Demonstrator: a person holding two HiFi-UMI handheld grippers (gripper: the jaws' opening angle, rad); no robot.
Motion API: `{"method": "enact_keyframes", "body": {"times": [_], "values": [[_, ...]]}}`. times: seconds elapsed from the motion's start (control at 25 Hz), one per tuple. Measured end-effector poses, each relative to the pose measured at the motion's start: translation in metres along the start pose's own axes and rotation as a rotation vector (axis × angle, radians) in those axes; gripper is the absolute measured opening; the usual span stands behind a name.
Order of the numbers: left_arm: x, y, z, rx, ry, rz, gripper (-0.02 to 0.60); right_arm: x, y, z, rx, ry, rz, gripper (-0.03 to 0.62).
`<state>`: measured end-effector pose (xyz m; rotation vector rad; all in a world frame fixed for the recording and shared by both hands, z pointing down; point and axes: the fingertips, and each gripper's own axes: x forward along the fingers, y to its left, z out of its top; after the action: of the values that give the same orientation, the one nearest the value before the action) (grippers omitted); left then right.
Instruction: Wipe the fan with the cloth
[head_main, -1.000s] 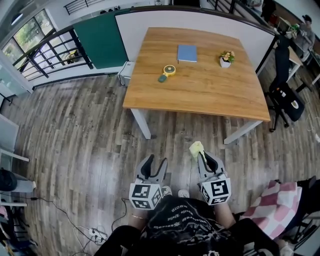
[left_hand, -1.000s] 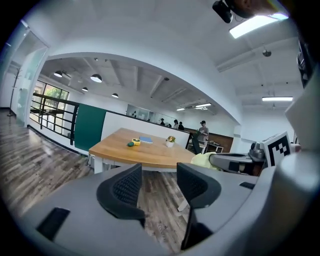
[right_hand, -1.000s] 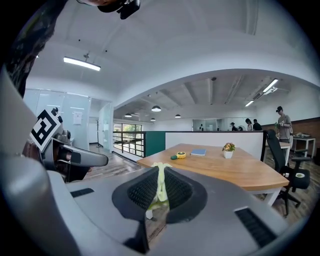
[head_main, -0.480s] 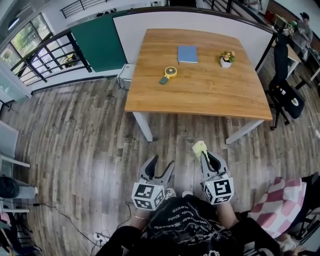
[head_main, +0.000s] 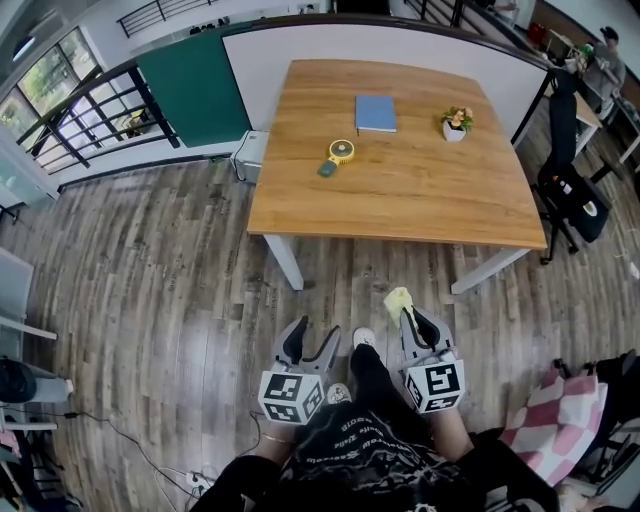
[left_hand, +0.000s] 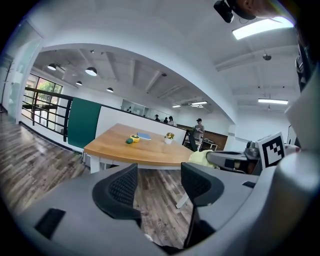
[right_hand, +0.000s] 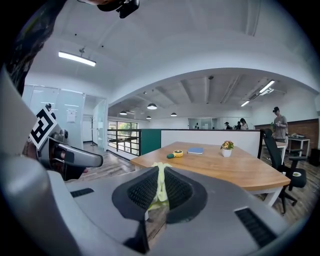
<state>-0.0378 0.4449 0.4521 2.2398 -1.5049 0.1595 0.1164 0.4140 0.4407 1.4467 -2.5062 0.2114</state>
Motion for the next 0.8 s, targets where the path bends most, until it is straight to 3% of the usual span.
{"method": "enact_keyframes", "body": {"times": [0.8], "values": [[0.174, 0.028, 0.068, 0.033, 0.022, 0.074, 0.273, 0.141, -0.128, 0.034, -0.010, -0.001, 0.057, 0.037]]}}
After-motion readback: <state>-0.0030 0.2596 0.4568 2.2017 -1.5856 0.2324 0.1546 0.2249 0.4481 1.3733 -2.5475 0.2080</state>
